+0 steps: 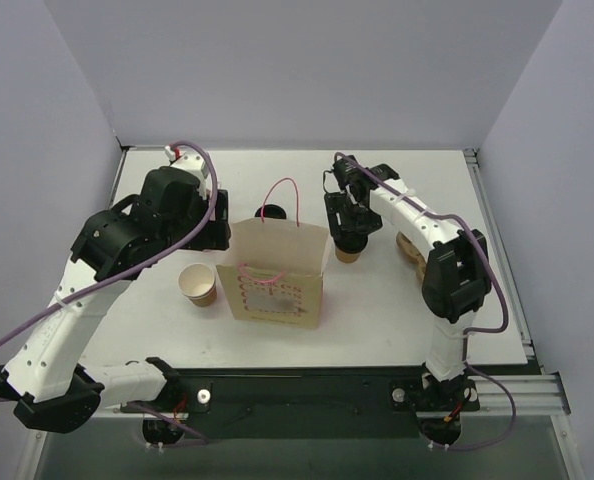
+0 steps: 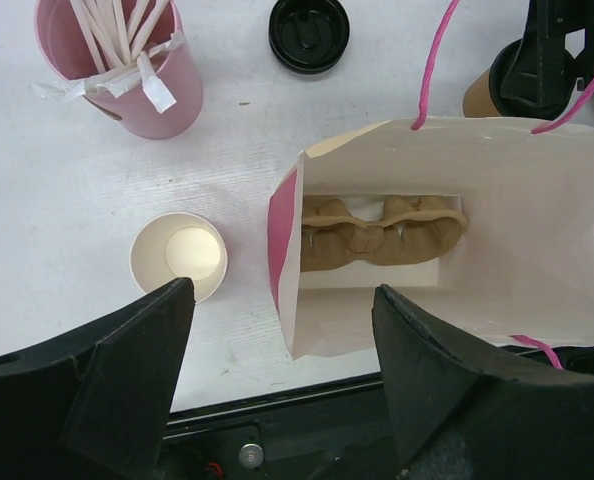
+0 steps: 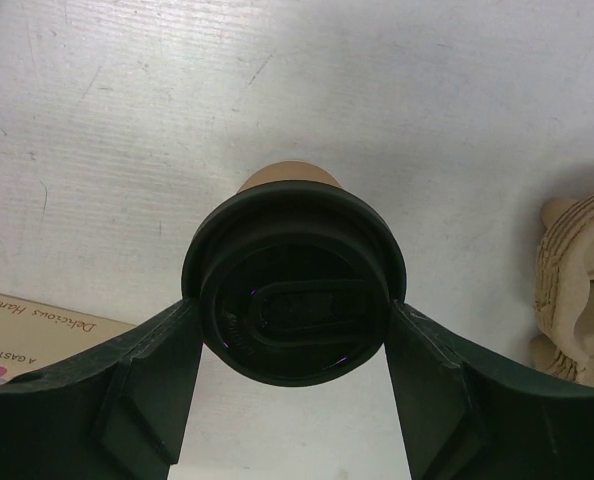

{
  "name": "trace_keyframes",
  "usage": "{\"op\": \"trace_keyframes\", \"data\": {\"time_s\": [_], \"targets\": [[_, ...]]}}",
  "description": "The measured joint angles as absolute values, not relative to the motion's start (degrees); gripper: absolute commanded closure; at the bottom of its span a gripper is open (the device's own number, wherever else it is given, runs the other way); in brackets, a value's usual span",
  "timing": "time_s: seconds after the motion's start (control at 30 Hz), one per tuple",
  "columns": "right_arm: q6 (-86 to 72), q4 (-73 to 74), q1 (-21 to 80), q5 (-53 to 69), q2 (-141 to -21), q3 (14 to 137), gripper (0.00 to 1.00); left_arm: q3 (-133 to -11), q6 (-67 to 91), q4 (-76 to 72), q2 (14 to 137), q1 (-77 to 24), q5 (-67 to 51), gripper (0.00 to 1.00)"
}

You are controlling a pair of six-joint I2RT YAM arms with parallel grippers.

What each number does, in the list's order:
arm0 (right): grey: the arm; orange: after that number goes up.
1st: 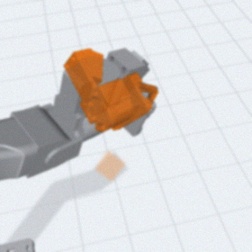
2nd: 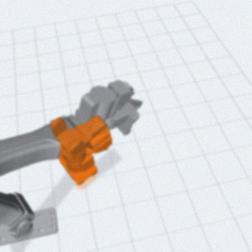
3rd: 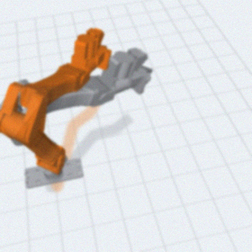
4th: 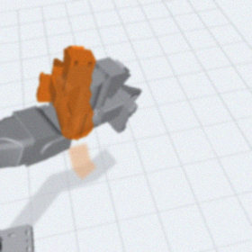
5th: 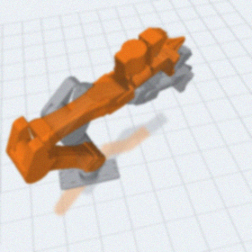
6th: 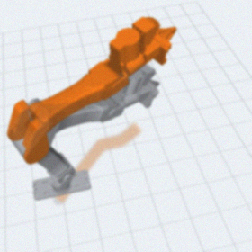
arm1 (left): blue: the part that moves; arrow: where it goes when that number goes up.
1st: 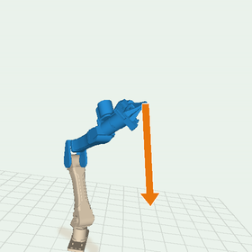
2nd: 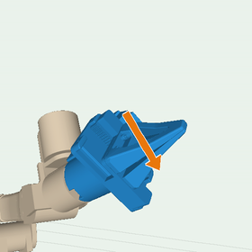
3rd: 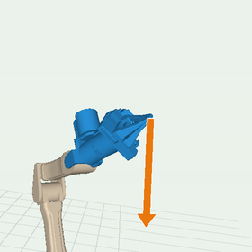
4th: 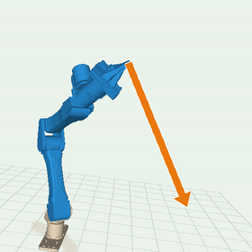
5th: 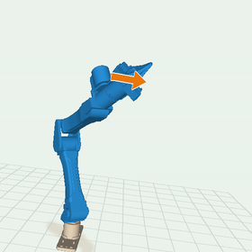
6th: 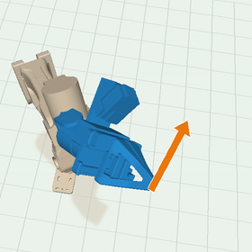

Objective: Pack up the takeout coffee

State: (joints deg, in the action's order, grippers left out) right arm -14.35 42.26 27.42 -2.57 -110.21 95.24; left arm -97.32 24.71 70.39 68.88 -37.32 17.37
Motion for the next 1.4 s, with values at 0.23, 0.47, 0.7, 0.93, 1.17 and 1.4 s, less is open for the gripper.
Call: {"op": "trace_keyframes", "data": {"time_s": [0.23, 0.47, 0.7, 0.93, 1.17, 1.4], "targets": [[-14.9, 42.13, 27.31, -3.22, -109.43, 94.17, 0.44, -96.77, 25.39, 69.71, 69.21, -37.32, 14.81, 0.27], [-14.87, 45.82, 26.04, -5.04, -107.26, 94.5, 0.46, -96.42, 27.88, 70.13, 73.34, -36.8, 13.69, 0.35], [-15.9, 49.34, 25.71, -6.46, -95.94, 99.24, 0.46, -91.59, 27.79, 70.24, 74.19, -33.98, 13.3, 0.39], [-16.43, 53.8, 29.47, -7.84, -88.12, 108.38, 0.46, -85.89, 25.36, 66.83, 71.85, -30.52, 9.96, 0.56], [-14.52, 56.77, 34.59, -9.1, -84.93, 117.16, 0.47, -85.71, 23.49, 61.25, 71.88, -29.67, 6.94, 0.57], [-12.93, 56.4, 38.83, -6.72, -81.41, 120.77, 0.48, -85.71, 22.33, 58.54, 72.9, -29.63, 4.8, 0.66]]}}
